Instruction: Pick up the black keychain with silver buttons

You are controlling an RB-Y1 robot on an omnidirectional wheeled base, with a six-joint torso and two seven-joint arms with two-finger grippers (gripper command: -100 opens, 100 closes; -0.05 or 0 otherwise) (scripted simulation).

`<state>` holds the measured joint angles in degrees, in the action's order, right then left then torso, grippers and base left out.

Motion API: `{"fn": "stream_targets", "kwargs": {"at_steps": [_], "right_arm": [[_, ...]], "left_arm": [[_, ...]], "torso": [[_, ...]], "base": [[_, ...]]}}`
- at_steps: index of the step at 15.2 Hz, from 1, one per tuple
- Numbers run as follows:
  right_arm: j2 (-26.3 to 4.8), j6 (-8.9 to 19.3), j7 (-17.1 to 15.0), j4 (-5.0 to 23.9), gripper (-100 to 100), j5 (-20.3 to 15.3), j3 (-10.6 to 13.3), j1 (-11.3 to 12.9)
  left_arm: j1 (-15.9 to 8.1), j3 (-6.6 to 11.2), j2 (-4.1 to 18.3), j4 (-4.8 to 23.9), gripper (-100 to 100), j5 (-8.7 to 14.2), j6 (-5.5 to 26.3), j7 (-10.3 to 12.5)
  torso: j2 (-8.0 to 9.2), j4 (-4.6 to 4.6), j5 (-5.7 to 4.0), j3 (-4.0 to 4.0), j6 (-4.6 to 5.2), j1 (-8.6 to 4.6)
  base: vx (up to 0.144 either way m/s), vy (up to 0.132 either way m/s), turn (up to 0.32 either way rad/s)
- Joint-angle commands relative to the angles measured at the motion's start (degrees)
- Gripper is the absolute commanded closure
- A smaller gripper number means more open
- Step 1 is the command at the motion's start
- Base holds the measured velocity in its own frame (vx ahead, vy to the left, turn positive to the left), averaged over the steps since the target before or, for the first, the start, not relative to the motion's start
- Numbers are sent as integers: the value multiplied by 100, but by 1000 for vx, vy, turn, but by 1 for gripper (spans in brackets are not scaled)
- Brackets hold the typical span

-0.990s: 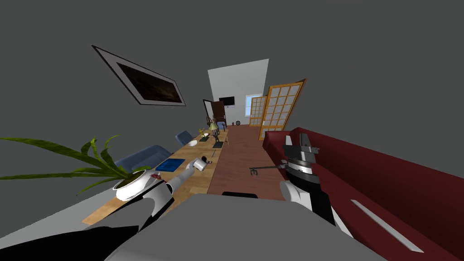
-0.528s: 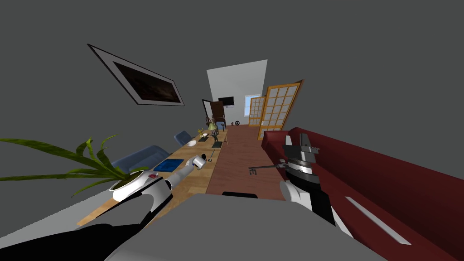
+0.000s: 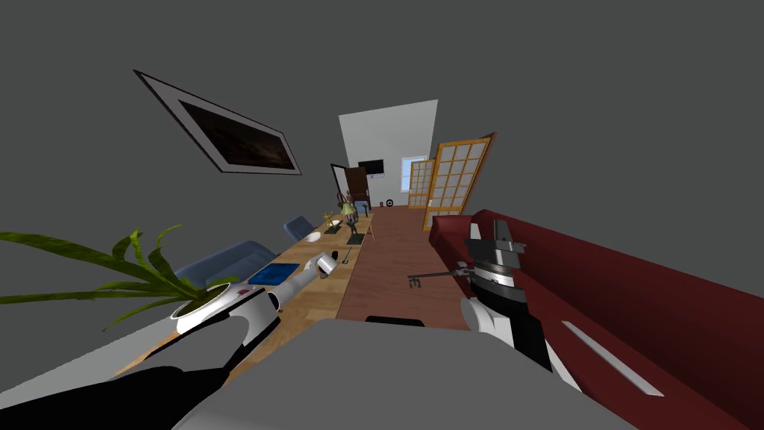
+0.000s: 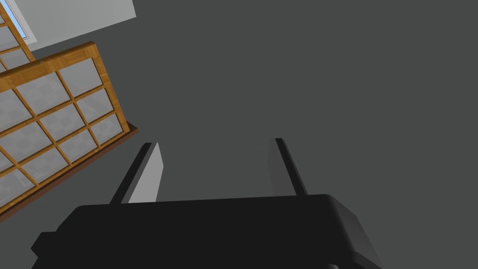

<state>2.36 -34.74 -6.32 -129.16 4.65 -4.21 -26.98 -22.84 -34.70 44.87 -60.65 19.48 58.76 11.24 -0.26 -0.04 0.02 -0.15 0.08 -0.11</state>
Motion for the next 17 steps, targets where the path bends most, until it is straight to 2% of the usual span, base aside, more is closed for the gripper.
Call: {"fn": "stream_targets", "kwargs": {"at_steps": [1,4,9,13,14,16,17], "right_arm": [[0,0,0,0,0,0,0,0],[0,0,0,0,0,0,0,0],[-1,0,0,0,0,0,-1,-2],[-1,0,0,0,0,0,-1,-2],[-1,0,0,0,0,0,-1,-2],[-1,0,0,0,0,0,-1,-2],[-1,0,0,0,0,0,-1,-2]], "left_arm": [[-47,-69,72,-41,-100,15,192,74],[-46,-145,155,-152,-100,99,395,111],[71,-242,259,-407,-100,556,661,-75],[200,-287,312,-605,-100,1043,796,-336],[200,-287,312,-605,-100,1043,796,-336],[263,-306,341,-707,-100,1310,862,-481],[263,-306,341,-707,-100,1310,862,-481]], "torso": [[0,0,0,0,0,0],[-10,-2,1,-6,-1,4],[-41,-9,5,-24,-2,20],[-51,-12,7,-30,-2,27],[-55,-12,7,-31,-2,26],[-46,-11,7,-28,-1,26],[-45,-11,7,-26,-2,26]], "base": [[24,-29,-15],[45,-21,-5],[111,8,26],[134,22,49],[129,19,25],[102,22,34],[92,19,30]]}}
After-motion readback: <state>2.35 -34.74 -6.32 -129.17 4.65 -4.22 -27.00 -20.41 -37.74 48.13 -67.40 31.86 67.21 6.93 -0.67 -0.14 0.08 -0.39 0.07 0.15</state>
